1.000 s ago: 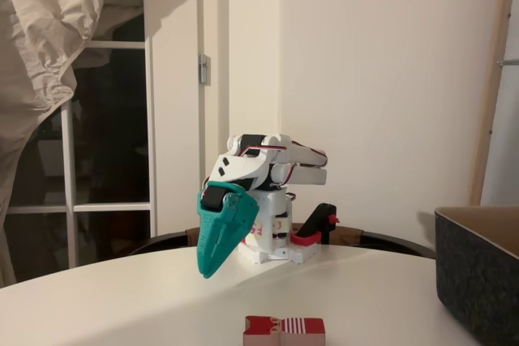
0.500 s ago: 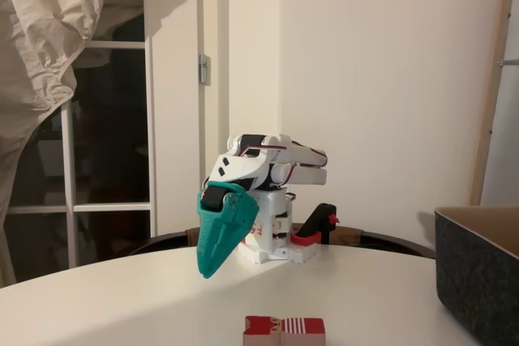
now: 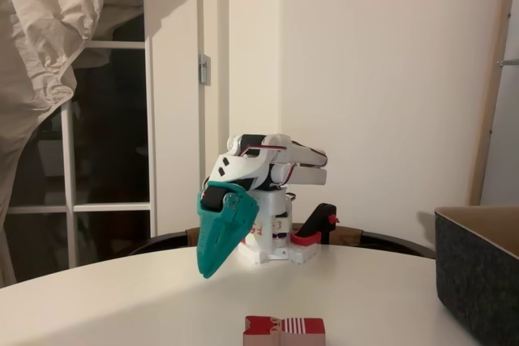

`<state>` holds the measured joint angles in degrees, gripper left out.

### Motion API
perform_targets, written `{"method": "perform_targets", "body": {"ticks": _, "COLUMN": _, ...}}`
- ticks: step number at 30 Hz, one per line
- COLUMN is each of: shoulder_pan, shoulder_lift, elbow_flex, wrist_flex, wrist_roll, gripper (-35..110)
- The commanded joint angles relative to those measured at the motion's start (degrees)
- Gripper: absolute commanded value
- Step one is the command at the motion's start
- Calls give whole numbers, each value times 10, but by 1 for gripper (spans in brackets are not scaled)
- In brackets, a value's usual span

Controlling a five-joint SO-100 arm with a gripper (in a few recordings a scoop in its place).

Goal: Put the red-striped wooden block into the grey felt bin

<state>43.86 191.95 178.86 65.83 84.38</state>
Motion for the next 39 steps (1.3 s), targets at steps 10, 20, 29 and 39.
{"method": "perform_targets", "body": {"ticks": 10, "shoulder_pan": 4, "shoulder_lift": 18, "elbow_flex": 3, "wrist_flex": -2, "wrist_roll": 6, "gripper": 0}}
{"method": "perform_targets", "body": {"ticks": 20, "shoulder_pan": 4, "shoulder_lift": 18, "elbow_flex": 3, "wrist_flex": -2, "wrist_roll": 6, "gripper": 0}}
{"method": "perform_targets", "body": {"ticks": 29, "shoulder_pan": 4, "shoulder_lift": 18, "elbow_flex": 3, "wrist_flex": -2, "wrist_roll": 6, "gripper": 0}}
{"method": "perform_targets", "body": {"ticks": 39, "shoulder_pan": 10, "shoulder_lift": 18, "elbow_flex": 2, "wrist_flex": -2, "wrist_roll": -3, "gripper": 0}}
